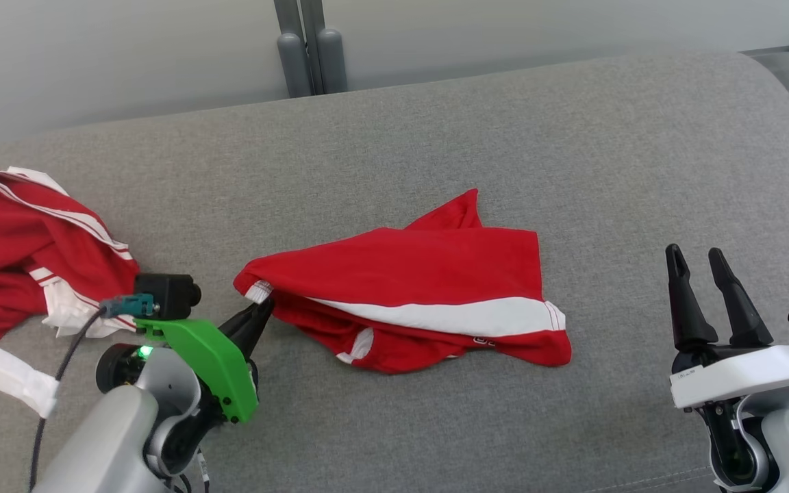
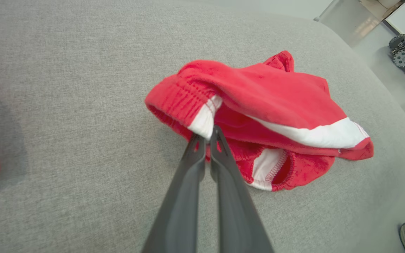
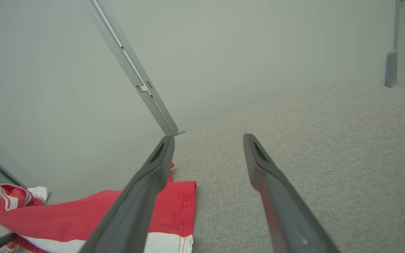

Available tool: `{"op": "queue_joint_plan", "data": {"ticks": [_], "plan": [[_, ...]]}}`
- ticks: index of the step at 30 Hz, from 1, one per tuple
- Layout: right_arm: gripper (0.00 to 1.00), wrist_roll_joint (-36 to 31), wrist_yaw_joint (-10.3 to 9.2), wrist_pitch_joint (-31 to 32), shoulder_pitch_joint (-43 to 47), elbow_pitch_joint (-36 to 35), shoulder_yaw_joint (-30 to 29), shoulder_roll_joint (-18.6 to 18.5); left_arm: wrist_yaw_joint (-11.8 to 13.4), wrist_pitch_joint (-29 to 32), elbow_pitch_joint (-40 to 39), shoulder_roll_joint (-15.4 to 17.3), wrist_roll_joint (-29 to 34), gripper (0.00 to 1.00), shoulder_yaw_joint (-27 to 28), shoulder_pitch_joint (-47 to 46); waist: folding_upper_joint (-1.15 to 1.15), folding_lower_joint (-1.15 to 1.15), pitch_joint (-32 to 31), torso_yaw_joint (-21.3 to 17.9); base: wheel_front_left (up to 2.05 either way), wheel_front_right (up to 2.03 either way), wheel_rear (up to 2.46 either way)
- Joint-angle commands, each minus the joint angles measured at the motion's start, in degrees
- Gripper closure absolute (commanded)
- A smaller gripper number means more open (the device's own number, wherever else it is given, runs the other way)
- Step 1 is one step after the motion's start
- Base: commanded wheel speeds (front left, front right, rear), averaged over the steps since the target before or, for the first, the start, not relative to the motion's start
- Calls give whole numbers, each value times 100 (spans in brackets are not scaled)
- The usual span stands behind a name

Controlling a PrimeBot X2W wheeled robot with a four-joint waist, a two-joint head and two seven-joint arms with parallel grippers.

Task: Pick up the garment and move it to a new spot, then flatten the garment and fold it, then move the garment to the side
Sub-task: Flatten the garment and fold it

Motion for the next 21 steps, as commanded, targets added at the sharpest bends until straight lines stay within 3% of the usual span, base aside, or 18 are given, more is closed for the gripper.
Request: {"op": "queue_joint_plan", "data": {"ticks": [1, 9, 15, 21], "plan": [[0, 25, 2, -16, -41, 28, -16, -24, -14, 277, -216, 191, -215, 100, -33, -114, 0, 0, -67, 54, 0, 0, 0], [0, 26, 2, -16, -1, 151, 85, -19, -15, 2328, -1489, 1343, -1602, 100, -88, 148, 0, 0, -157, 63, 0, 0, 0], [0, 76, 2, -16, 0, 229, 95, -91, -15, 3203, -2171, 1853, -2388, 100, -166, 508, 0, 0, -136, 12, 0, 0, 0], [0, 127, 2, -16, -21, 305, 121, -183, -15, 3541, -2364, 2132, -2594, 100, -445, 805, 0, 0, -145, -34, 0, 0, 0]]}}
